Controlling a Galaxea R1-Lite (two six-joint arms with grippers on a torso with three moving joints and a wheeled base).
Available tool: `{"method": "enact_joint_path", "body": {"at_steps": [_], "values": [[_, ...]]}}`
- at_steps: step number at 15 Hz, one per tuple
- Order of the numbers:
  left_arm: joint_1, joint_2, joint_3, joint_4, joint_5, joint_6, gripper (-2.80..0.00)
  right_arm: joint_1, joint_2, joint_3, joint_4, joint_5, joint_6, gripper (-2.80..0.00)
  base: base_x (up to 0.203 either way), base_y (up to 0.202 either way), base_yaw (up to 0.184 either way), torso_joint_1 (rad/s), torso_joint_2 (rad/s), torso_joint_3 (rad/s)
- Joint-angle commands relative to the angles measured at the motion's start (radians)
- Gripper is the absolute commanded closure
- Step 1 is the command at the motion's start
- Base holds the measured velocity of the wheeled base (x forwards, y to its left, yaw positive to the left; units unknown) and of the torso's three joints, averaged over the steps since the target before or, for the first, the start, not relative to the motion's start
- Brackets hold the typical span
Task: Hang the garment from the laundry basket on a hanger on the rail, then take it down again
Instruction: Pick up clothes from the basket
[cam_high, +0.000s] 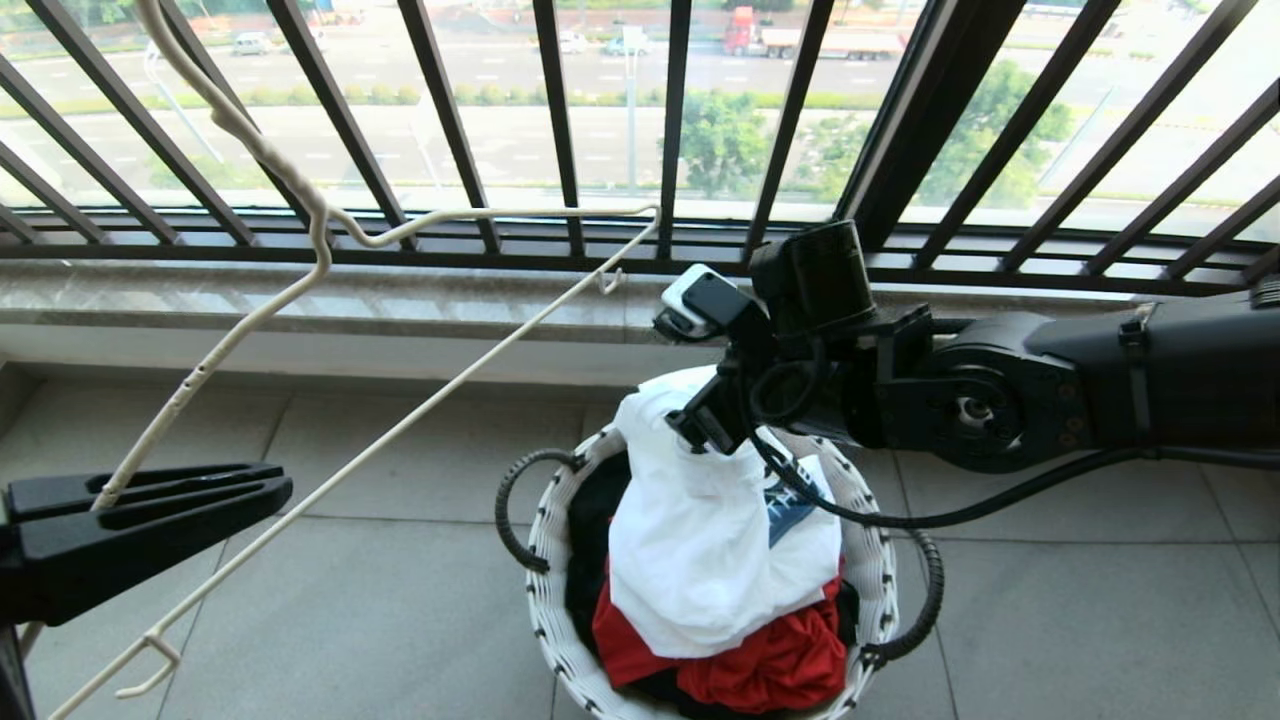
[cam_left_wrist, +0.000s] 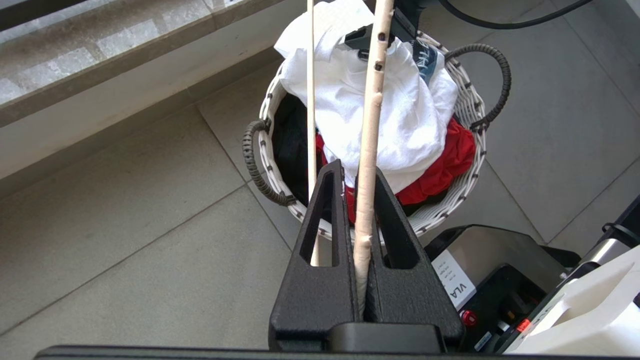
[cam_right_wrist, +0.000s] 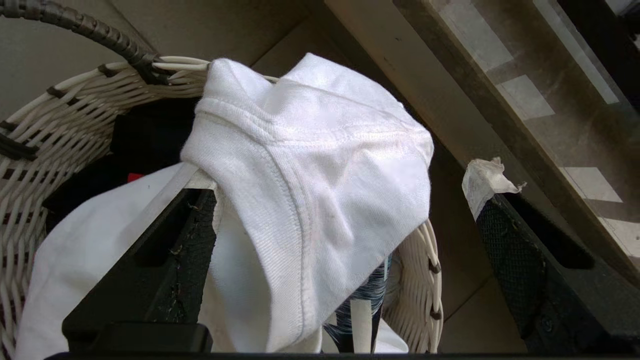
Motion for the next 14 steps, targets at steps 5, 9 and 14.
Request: {"method": "enact_joint_path", "body": {"at_steps": [5,9,14], "values": [[0.0,0.003,0.001,0.001,0.0,0.001,0.0,-0.03,0.034,-0.095,0.0,-0.004,-0.009,-2.8,0.0,0.0,0.0,0.0,0.0,0.0],[0.0,0.002,0.0,0.001,0.0,0.001,0.0,-0.04,0.046,-0.096,-0.001,-0.01,-0.009,-2.8,0.0,0.0,0.0,0.0,0.0,0.0],[0.0,0.002,0.002,0.001,0.0,0.001,0.0,-0.056,0.056,-0.095,-0.004,-0.029,-0.008,-2.8,0.0,0.0,0.0,0.0,0.0,0.0]]}}
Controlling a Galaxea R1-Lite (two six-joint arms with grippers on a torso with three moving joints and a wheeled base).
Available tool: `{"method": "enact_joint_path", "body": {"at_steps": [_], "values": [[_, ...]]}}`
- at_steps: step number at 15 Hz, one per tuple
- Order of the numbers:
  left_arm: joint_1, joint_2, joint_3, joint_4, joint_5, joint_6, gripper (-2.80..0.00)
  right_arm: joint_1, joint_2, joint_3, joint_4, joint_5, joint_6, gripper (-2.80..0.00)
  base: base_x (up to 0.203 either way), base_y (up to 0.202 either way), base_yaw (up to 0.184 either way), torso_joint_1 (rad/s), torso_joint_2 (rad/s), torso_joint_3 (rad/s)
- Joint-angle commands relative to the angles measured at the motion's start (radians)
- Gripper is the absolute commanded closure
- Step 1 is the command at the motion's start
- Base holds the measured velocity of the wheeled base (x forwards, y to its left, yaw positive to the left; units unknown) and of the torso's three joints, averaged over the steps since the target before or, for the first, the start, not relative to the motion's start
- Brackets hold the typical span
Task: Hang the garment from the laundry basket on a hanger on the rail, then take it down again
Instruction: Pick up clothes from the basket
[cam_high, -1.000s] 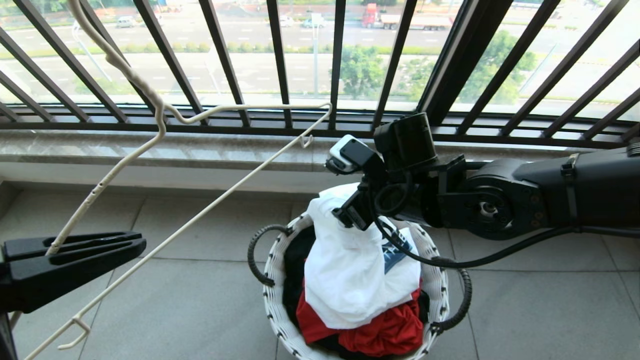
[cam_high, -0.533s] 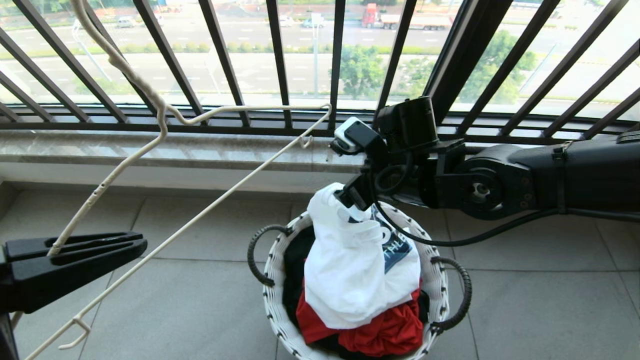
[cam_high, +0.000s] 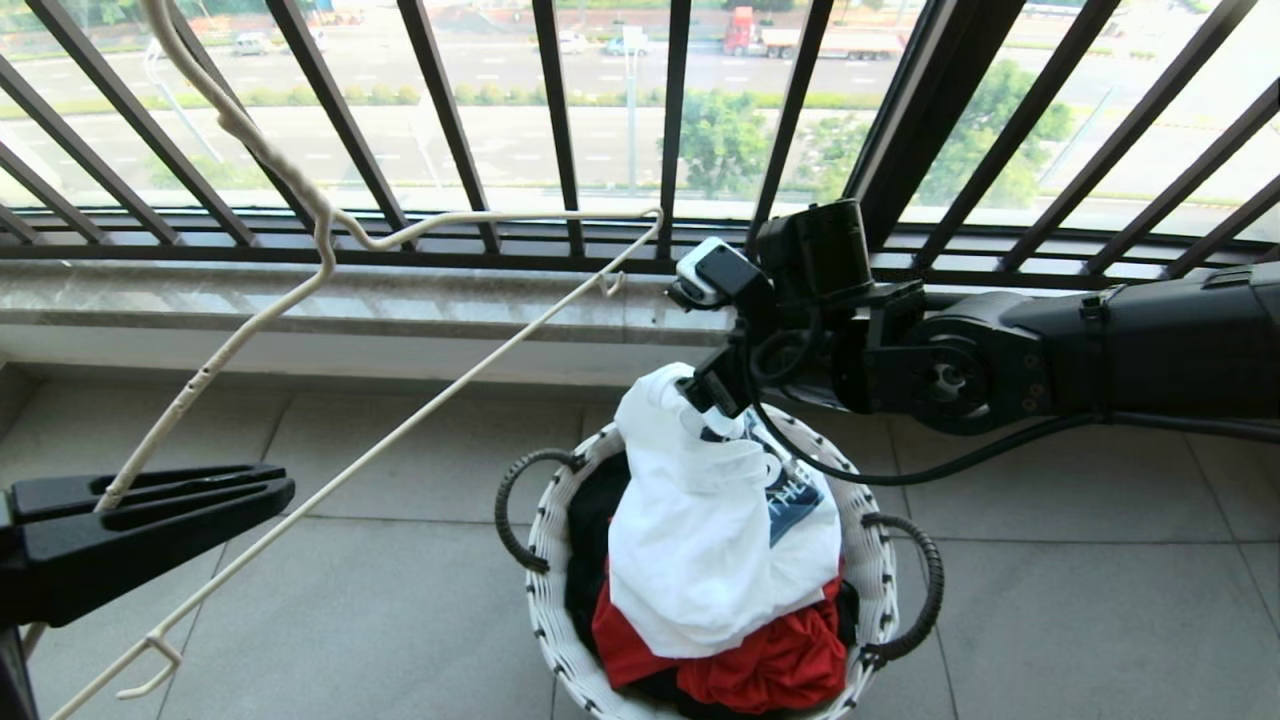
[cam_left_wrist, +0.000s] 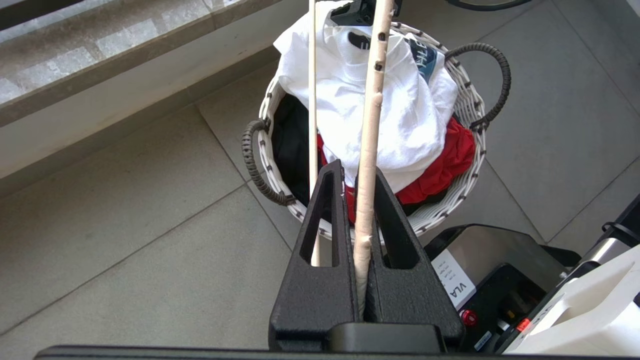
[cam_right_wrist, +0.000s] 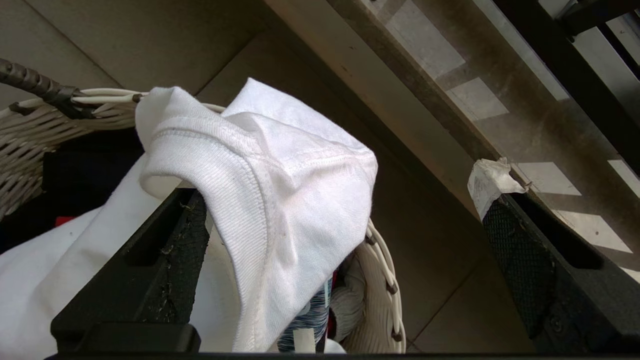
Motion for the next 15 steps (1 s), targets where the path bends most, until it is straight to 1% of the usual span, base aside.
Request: {"method": "enact_joint_path", "body": {"at_steps": [1,5,14,15], "values": [[0.0,0.0,0.001,0.001,0.001,0.001,0.0,-0.003,0.006,0.005,-0.002,-0.009,-0.001,-2.8,0.0,0.0,0.0,0.0,0.0,0.0],[0.0,-0.001,0.001,0.001,0.001,0.004,0.0,-0.003,0.022,0.044,-0.082,-0.041,-0.011,-2.8,0.0,0.0,0.0,0.0,0.0,0.0],[0.0,-0.003,0.001,0.001,0.001,0.004,0.0,-0.006,0.026,0.031,-0.085,-0.041,-0.019,-2.8,0.0,0.0,0.0,0.0,0.0,0.0],[0.0,-0.003,0.001,0.001,0.001,0.004,0.0,-0.008,0.031,0.03,-0.085,-0.041,-0.02,0.0,0.0,0.0,0.0,0.0,0.0,0.0]]}}
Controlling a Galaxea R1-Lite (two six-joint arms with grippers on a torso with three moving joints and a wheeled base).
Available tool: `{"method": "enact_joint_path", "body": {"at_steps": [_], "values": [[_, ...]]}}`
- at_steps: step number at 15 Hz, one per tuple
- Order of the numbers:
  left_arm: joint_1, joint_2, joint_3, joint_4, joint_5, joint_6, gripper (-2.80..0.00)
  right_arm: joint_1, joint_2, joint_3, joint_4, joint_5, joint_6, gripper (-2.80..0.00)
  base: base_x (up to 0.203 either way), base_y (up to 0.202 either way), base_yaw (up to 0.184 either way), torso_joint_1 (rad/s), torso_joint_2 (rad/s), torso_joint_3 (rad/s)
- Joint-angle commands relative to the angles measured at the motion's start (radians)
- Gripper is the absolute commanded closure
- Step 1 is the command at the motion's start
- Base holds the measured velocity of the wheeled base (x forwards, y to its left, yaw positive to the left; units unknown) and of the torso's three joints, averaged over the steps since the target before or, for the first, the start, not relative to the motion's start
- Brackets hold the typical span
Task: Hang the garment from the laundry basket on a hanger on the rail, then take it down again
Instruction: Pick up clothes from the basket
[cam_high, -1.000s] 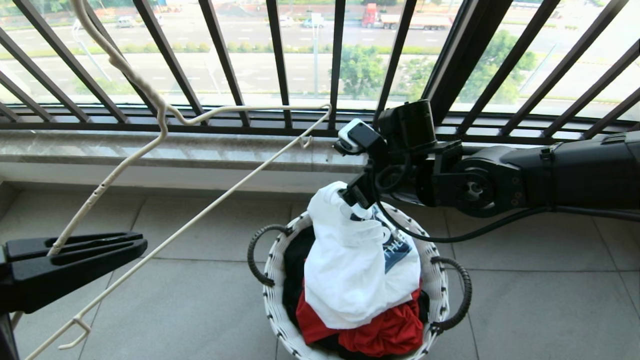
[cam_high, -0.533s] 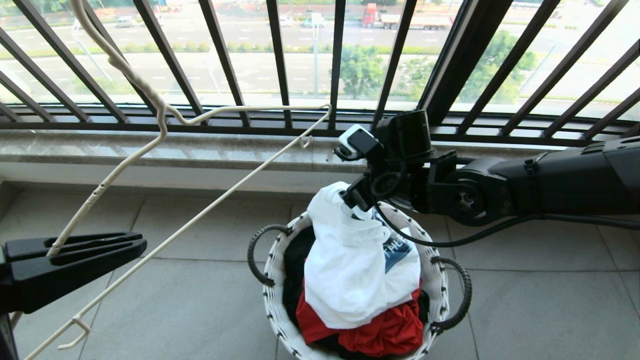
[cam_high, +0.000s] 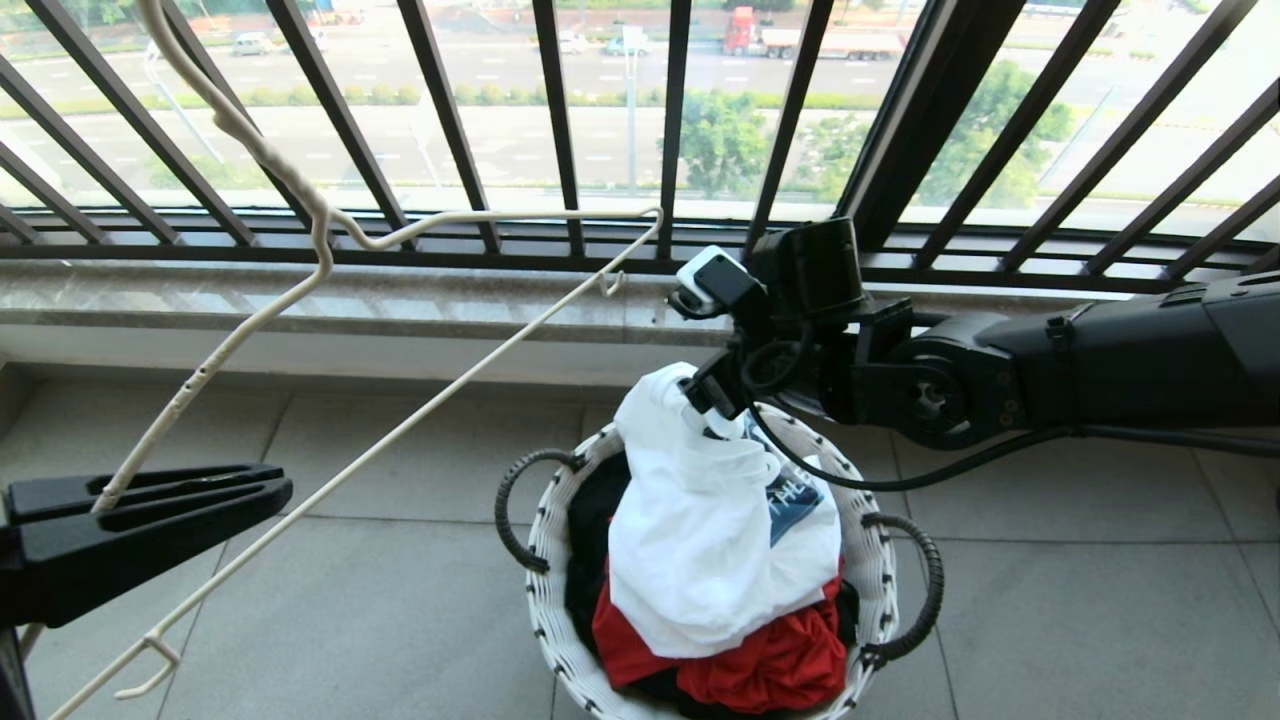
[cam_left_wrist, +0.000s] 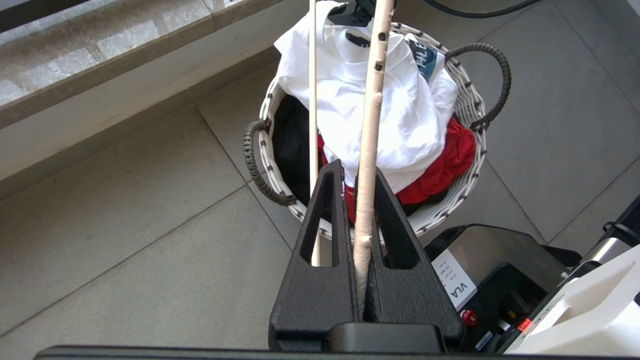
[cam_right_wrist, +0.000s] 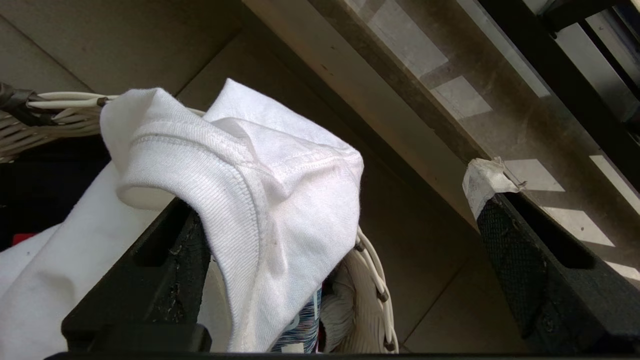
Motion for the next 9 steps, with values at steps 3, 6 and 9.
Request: {"method": "enact_joint_path", "body": {"at_steps": [3,6,9], "values": [[0.0,-0.002,-0.001,0.001,0.001,0.001,0.0,0.001,0.013,-0.001,-0.001,0.021,-0.005,0.0,0.0,0.0,0.0,0.0,0.0,0.0],[0.0,-0.011,-0.003,0.0,0.001,0.001,0.0,0.001,0.006,-0.001,-0.001,0.091,0.002,0.0,0.0,0.0,0.0,0.0,0.0,0.0],[0.0,-0.011,-0.002,0.001,0.001,0.001,0.0,0.001,-0.023,-0.001,-0.002,0.141,0.023,0.0,0.0,0.0,0.0,0.0,0.0,0.0]]}}
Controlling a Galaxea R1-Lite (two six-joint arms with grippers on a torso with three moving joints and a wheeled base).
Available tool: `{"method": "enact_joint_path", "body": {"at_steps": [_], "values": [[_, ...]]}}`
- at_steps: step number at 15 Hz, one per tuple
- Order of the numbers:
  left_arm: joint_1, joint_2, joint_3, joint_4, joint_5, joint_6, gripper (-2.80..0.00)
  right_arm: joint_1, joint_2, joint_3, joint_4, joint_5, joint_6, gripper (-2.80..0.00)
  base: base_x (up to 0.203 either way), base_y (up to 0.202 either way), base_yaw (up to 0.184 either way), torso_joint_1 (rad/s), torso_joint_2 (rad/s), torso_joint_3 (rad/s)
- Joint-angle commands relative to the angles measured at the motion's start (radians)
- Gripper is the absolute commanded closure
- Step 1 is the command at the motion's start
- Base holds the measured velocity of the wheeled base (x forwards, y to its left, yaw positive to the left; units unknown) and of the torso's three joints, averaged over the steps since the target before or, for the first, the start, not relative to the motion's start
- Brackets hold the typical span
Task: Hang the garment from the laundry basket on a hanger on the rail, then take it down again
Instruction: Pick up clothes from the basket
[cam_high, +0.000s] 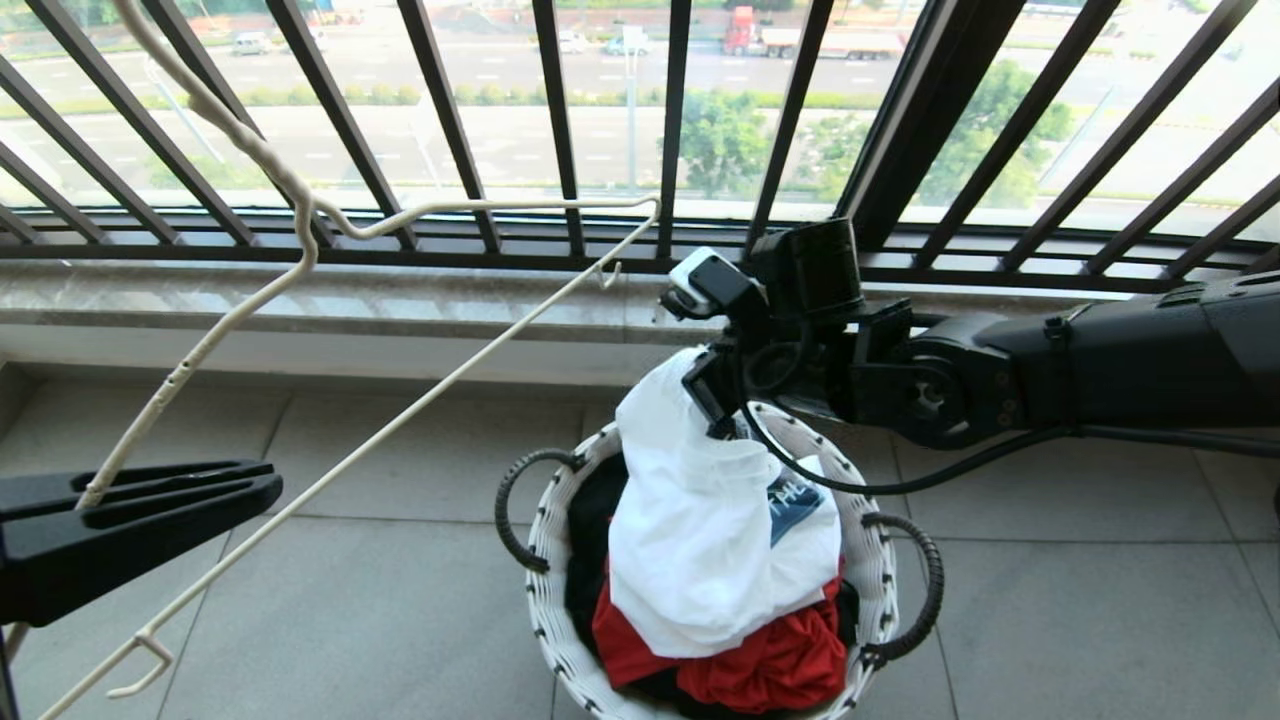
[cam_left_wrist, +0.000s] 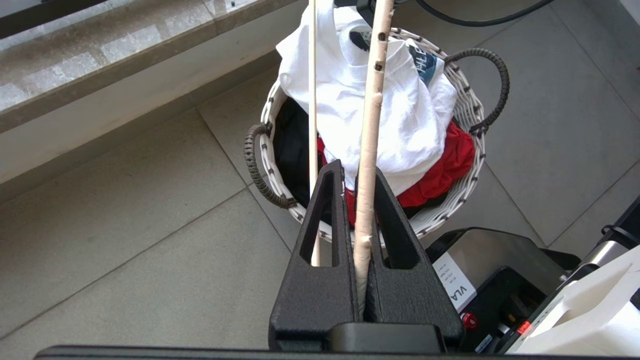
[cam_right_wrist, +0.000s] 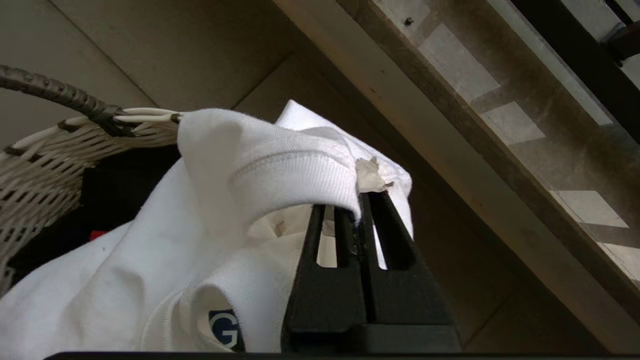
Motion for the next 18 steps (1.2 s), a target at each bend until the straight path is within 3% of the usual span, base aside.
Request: {"method": "enact_joint_path", "body": {"at_steps": [1,11,18], "values": [[0.0,0.001,0.001,0.001,0.001,0.001,0.0,0.0,-0.034,0.005,-0.002,0.01,0.007,0.0,0.0,0.0,0.0,0.0,0.0,0.0],[-0.001,0.022,0.023,-0.008,-0.002,0.0,0.0,0.044,-0.26,0.082,-0.002,0.009,0.046,0.0,0.0,0.0,0.0,0.0,0.0,0.0],[0.0,0.002,0.041,-0.065,-0.019,-0.027,0.0,0.099,-0.328,0.136,0.0,-0.049,0.042,0.0,0.0,0.0,0.0,0.0,0.0,0.0]]}}
